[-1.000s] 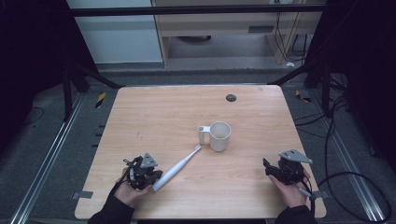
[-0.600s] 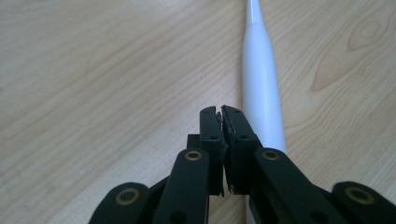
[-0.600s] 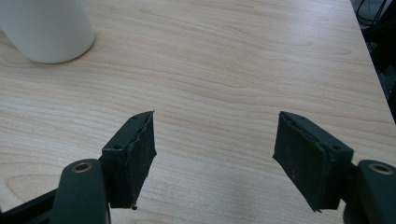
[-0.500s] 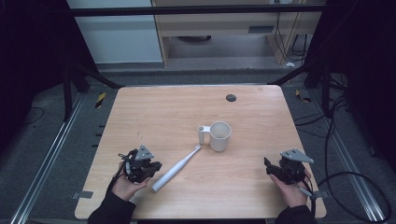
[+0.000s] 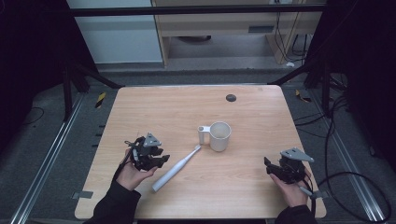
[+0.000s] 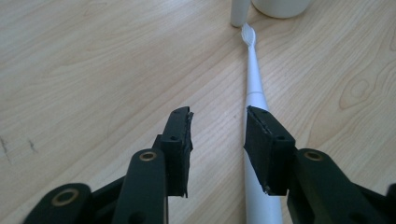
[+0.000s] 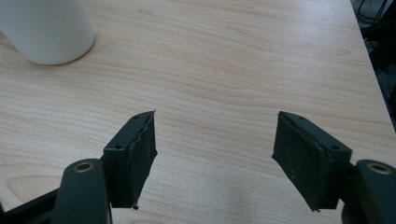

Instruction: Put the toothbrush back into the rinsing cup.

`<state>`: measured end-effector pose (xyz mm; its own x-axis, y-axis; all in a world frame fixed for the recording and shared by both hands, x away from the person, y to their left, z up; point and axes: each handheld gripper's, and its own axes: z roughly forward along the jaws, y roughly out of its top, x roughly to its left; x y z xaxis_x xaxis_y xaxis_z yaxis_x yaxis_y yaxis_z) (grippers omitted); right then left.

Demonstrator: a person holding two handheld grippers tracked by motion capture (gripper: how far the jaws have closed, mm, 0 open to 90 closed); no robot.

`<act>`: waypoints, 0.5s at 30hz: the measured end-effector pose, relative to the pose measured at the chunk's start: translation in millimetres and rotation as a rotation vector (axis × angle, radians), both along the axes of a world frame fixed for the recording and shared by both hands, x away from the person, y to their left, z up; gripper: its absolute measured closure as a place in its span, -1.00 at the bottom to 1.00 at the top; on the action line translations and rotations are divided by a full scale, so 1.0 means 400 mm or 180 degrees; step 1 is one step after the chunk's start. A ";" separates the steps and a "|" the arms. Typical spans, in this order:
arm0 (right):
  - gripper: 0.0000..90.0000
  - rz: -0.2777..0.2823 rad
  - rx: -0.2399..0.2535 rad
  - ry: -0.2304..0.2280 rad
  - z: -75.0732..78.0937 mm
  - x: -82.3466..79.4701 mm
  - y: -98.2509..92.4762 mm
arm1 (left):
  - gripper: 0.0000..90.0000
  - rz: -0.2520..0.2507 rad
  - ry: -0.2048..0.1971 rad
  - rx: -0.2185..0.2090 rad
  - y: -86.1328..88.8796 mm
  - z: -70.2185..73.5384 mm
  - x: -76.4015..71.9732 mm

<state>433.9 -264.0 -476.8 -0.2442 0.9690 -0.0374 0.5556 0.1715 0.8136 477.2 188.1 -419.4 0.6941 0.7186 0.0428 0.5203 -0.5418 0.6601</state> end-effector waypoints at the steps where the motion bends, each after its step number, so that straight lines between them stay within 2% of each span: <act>1: -0.34 -0.0002 0.0007 0.0002 0.000 0.000 0.000 | 0.31 -0.0018 0.0017 0.0010 -0.005 0.002 0.004; 6: -0.34 0.0010 -0.0003 0.0014 0.000 0.001 -0.003 | 0.22 -0.0062 0.0053 0.0079 -0.030 0.004 0.019; 15: -0.34 0.0028 0.0003 0.0051 -0.004 0.005 -0.004 | 0.15 -0.0172 0.0200 0.0237 -0.073 -0.022 0.038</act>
